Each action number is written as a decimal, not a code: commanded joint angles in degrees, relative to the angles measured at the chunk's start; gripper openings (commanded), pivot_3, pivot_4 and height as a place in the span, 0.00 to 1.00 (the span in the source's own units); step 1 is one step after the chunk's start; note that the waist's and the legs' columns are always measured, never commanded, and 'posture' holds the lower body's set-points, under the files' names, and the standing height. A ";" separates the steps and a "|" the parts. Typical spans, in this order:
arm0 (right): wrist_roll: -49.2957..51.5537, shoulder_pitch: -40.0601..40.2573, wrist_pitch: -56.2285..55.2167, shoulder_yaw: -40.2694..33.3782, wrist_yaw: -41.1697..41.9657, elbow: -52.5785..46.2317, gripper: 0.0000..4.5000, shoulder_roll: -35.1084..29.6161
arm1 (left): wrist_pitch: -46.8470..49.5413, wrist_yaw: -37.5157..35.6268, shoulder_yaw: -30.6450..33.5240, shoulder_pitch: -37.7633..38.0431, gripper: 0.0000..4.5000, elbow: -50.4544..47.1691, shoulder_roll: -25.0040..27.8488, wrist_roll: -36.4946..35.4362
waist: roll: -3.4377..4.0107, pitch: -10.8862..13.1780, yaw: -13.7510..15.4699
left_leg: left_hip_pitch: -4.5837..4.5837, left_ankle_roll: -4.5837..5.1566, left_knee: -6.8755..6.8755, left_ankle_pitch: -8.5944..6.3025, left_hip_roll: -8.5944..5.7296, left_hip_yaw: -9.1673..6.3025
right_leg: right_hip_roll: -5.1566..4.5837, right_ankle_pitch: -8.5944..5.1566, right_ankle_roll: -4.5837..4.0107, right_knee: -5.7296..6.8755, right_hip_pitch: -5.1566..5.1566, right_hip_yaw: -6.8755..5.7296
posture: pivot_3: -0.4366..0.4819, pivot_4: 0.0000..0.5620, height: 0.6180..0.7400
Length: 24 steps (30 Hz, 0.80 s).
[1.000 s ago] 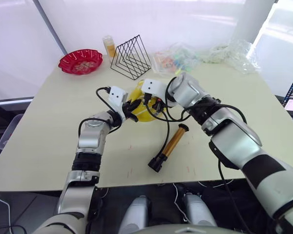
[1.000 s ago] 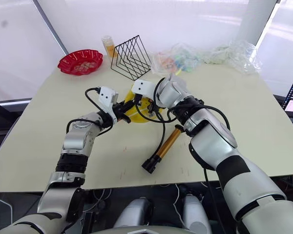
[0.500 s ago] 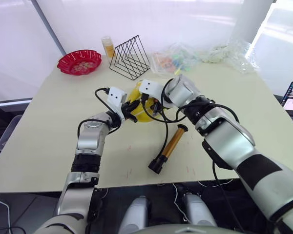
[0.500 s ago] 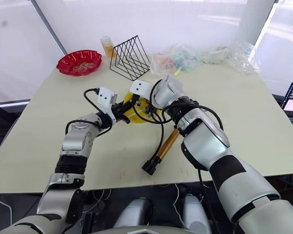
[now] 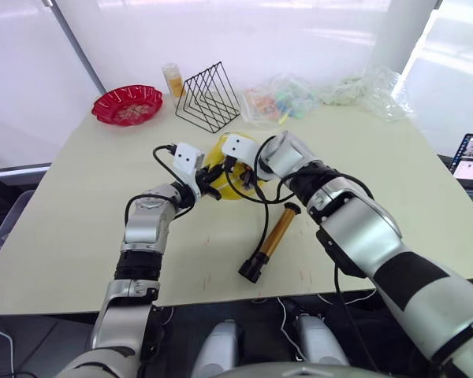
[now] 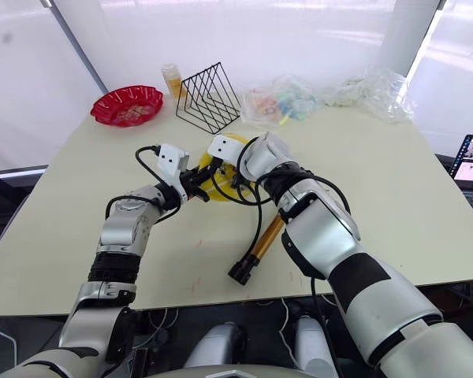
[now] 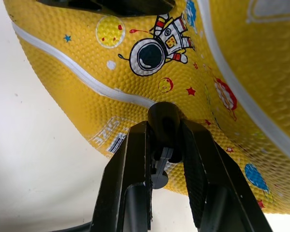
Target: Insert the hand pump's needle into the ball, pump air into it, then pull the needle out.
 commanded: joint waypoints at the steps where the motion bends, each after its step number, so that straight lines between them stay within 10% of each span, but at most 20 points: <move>1: 1.02 0.77 -1.18 -1.04 0.49 -0.71 0.20 1.91 | 1.98 -2.19 -4.20 1.59 0.00 1.19 -1.83 -0.31 | 0.00 0.00 -0.23 | 0.00 0.00 0.00 0.00 0.00 0.00 | 0.00 0.00 0.00 0.00 0.00 0.00 | 0.48 0.27 0.97; 6: 1.06 1.25 1.22 -1.36 3.18 -4.23 0.62 -0.92 | 1.11 -2.42 -3.86 0.77 0.00 3.16 -1.33 0.15 | 0.01 0.01 -0.19 | -0.07 0.00 0.00 0.00 -0.01 -0.03 | -0.01 0.01 -0.02 0.00 0.00 -0.03 | 0.48 0.27 0.97; 24: 8.73 23.29 15.61 -4.19 11.38 -58.57 0.62 -20.03 | -3.33 -3.71 -3.96 -2.77 0.00 10.78 -0.14 1.37 | 0.06 0.12 1.37 | -0.36 -0.17 0.01 0.11 -0.08 -0.30 | -0.11 -0.09 0.17 -0.14 -0.05 -0.37 | 0.48 0.27 0.97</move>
